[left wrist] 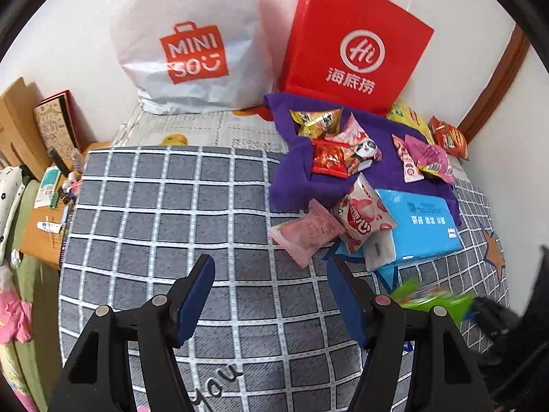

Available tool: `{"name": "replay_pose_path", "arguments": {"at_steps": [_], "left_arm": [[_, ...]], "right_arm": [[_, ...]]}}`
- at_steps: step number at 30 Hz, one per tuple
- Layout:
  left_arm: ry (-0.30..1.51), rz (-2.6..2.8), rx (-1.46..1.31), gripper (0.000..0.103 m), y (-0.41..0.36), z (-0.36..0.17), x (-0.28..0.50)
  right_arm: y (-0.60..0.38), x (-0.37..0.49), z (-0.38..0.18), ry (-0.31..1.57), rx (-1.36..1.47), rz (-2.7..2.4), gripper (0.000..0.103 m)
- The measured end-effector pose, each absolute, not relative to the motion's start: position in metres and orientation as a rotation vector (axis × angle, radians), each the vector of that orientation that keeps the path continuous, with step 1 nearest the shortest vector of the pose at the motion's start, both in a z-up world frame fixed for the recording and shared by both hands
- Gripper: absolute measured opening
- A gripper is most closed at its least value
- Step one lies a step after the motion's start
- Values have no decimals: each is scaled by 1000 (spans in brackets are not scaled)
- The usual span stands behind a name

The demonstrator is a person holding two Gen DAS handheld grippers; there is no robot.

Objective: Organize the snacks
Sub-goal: 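Grasp the green triangular snack with the right gripper while left grasps the pink packet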

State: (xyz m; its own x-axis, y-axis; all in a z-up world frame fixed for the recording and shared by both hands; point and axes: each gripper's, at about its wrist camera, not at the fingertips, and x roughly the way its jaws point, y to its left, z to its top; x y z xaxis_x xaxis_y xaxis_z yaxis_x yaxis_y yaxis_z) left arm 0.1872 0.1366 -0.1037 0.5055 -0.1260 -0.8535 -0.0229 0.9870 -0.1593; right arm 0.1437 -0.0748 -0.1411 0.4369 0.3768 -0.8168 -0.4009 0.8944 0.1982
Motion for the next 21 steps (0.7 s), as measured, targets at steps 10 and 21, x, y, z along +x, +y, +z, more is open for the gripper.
{"name": "replay_pose_path", "arguments": {"at_steps": [10,21], "left_arm": [[1059,-95,-42,66,103,-137,209],[1042,-149,88,66,81,-162,241]], "right_arm": [[-171,139,-152,957,-35,294,40],[-218,152,-192,947,7,171,40]]}}
